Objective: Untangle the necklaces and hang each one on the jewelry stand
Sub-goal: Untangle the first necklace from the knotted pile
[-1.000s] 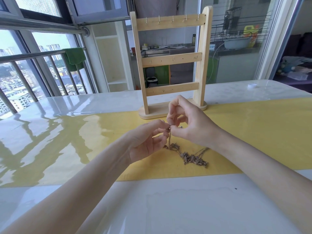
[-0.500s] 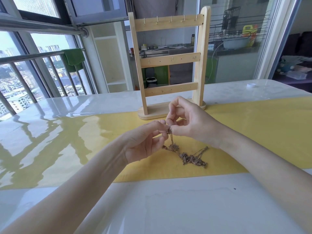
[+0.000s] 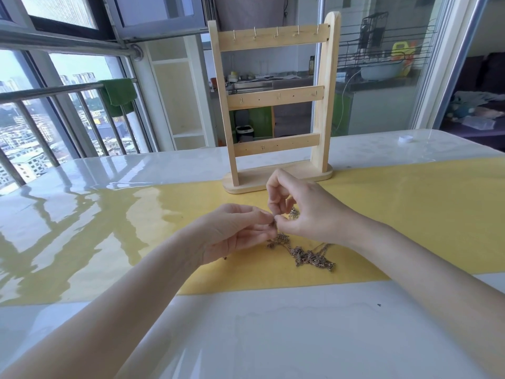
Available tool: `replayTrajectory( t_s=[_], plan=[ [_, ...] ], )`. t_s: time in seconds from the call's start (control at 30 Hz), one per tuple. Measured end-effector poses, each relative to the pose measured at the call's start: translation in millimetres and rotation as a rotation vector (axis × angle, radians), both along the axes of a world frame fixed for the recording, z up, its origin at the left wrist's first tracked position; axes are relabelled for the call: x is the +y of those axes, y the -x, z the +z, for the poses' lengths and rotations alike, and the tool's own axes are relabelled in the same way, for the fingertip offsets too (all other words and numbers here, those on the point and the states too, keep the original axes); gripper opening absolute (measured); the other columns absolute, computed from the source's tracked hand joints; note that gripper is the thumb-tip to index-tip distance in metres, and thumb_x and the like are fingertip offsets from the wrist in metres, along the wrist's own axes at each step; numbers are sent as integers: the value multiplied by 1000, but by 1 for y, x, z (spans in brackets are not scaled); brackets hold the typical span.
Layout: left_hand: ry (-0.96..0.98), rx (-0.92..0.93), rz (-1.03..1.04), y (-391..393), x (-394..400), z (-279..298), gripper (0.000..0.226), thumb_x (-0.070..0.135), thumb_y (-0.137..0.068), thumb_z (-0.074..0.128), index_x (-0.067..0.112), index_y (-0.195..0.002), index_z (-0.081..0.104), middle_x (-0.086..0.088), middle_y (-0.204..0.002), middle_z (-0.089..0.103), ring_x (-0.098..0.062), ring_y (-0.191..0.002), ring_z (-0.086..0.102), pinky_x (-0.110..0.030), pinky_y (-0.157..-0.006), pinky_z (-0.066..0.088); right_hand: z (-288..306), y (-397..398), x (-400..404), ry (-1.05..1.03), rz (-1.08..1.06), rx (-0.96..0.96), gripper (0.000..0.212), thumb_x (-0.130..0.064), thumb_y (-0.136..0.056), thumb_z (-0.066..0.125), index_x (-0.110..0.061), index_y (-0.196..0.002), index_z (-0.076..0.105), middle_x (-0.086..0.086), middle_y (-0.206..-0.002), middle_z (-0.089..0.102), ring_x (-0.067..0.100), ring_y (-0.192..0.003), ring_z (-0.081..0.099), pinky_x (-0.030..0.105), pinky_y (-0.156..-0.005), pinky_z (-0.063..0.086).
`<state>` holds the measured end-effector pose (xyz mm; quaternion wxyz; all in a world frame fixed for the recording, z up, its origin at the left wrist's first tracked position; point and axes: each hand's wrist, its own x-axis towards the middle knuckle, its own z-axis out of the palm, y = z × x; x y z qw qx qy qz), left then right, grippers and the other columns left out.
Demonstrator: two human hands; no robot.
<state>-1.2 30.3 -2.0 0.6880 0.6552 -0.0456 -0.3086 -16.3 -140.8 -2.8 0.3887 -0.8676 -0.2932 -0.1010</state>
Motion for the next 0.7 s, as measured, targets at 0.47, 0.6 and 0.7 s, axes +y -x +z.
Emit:
replayTrajectory(
  t_s=[0.47,0.6,0.7],
  plan=[
    [-132,-297,14,6,-5,5,12,4,-87,62,5,-75,65,-4,-64,63,-7,-59,61,-16,-59,52,3,-2,-7,-225,97,315,31,7,-83,58,-18,-88,41,-5,-75,57,12,-74,50,23,-72,40],
    [-152,-361,-2,6,-3,7,14,5,-86,63,5,-73,66,-7,-66,67,-9,-61,64,-19,-60,53,5,0,-11,-276,123,358,28,6,-87,57,-16,-90,41,-3,-77,58,10,-74,49,18,-72,42],
    [-107,-308,-17,7,-1,8,17,5,-87,61,6,-72,69,-7,-66,67,-8,-59,64,-17,-58,53,6,0,-11,-339,153,382,27,7,-87,58,-14,-92,41,-1,-77,57,14,-75,48,19,-71,44]
  ],
)
